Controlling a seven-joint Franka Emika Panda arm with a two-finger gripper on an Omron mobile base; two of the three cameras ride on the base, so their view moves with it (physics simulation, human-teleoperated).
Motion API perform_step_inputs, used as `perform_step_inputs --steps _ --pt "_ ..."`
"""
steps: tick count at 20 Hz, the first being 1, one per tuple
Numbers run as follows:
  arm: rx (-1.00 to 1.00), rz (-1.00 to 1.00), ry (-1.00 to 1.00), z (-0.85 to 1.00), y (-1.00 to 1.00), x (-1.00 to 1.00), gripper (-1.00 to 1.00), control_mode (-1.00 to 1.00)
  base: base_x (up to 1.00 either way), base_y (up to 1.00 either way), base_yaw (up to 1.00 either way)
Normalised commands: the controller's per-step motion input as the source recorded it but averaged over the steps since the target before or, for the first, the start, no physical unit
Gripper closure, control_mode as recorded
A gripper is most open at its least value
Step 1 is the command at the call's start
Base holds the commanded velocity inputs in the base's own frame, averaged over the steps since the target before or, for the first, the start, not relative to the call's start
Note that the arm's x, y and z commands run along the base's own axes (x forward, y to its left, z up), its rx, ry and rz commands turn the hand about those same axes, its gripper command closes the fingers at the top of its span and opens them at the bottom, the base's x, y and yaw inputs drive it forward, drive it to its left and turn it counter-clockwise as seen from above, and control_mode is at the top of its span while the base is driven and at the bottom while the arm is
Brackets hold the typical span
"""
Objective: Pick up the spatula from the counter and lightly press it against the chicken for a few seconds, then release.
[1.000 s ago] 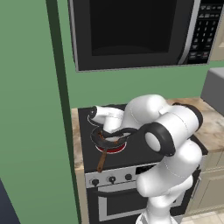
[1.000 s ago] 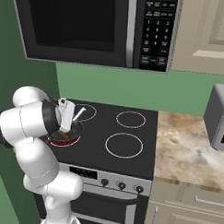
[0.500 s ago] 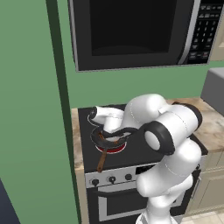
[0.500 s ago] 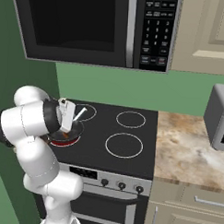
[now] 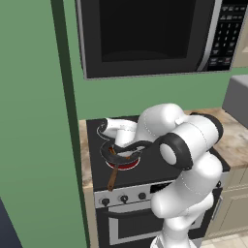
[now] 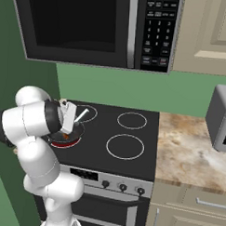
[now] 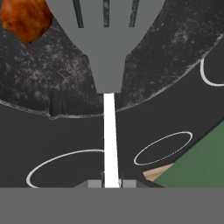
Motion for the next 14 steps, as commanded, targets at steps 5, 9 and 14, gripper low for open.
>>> perform_step_inputs --steps 5,9,14 --pt "0.00 0.00 0.00 -0.11 0.00 0.00 1.00 -1.00 0.00 0.00 0.00" --pt "0.00 0.00 0.00 -0.04 0.00 0.00 1.00 -1.00 0.00 0.00 0.00" --pt "0.00 0.00 -0.04 0.23 -0.01 -0.04 1.00 -1.00 0.00 0.00 0.00"
